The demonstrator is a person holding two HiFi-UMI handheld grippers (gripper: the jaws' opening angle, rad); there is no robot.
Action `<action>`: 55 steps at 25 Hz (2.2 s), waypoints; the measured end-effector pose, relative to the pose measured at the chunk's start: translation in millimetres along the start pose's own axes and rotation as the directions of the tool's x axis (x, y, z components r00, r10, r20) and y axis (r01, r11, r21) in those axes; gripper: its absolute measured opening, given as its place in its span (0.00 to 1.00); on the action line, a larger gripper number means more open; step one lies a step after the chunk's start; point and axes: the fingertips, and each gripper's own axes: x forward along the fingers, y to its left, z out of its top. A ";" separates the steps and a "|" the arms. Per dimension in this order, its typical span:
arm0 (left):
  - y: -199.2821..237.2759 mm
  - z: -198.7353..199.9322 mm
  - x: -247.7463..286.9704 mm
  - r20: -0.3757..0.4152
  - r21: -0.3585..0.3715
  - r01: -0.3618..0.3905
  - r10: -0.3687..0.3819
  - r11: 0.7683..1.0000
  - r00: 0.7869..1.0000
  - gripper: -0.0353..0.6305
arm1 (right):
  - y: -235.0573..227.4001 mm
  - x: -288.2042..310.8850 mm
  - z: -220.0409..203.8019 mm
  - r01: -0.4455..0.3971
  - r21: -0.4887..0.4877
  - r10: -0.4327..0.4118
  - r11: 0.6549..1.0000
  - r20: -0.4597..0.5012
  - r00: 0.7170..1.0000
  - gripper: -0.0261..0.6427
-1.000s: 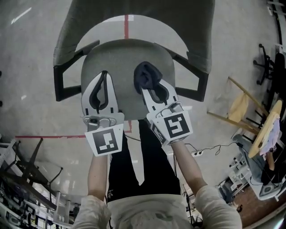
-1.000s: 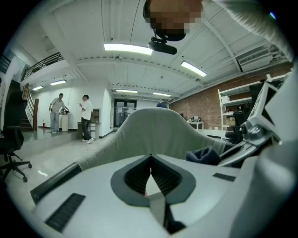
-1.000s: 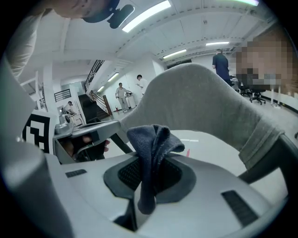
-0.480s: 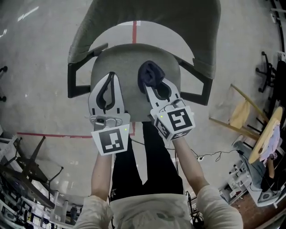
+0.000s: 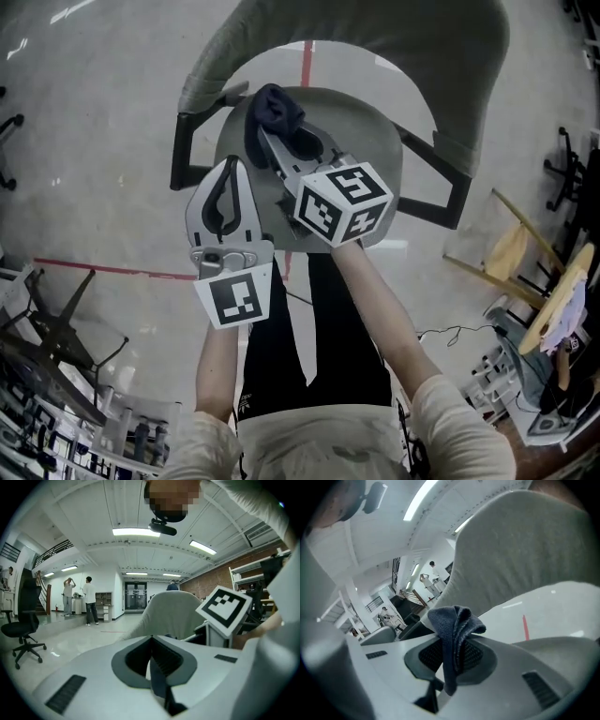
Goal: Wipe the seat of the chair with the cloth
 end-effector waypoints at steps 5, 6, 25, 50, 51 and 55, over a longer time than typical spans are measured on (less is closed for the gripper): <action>22.9 -4.4 -8.2 -0.015 -0.018 -0.043 0.042 0.999 0.999 0.08 | 2.0 51.8 -28.4 -0.024 0.153 0.036 0.988 -0.076 0.996 0.12; 26.6 -5.5 -8.7 -0.018 -0.018 -0.047 0.047 0.999 0.999 0.08 | 0.8 60.8 -34.5 -0.022 0.171 0.039 0.985 -0.093 0.995 0.12; 24.2 -25.6 0.9 -0.074 -0.007 -0.021 0.020 1.000 0.997 0.08 | -60.4 107.7 -100.9 0.166 0.240 -0.071 0.956 -0.362 0.929 0.12; -62.1 -8.2 45.4 -0.061 0.026 0.148 -0.146 0.989 0.987 0.08 | -213.9 -51.7 -71.4 0.479 -0.066 -0.470 0.875 -0.350 0.810 0.12; -66.7 -8.3 46.0 -0.063 0.033 0.157 -0.154 0.987 0.986 0.08 | -221.6 -59.8 -70.4 0.493 -0.080 -0.488 0.866 -0.347 0.801 0.12; -82.2 -7.2 46.8 -0.069 0.070 0.188 -0.183 0.980 0.981 0.08 | -246.2 -88.9 -65.3 0.555 -0.116 -0.558 0.824 -0.337 0.758 0.12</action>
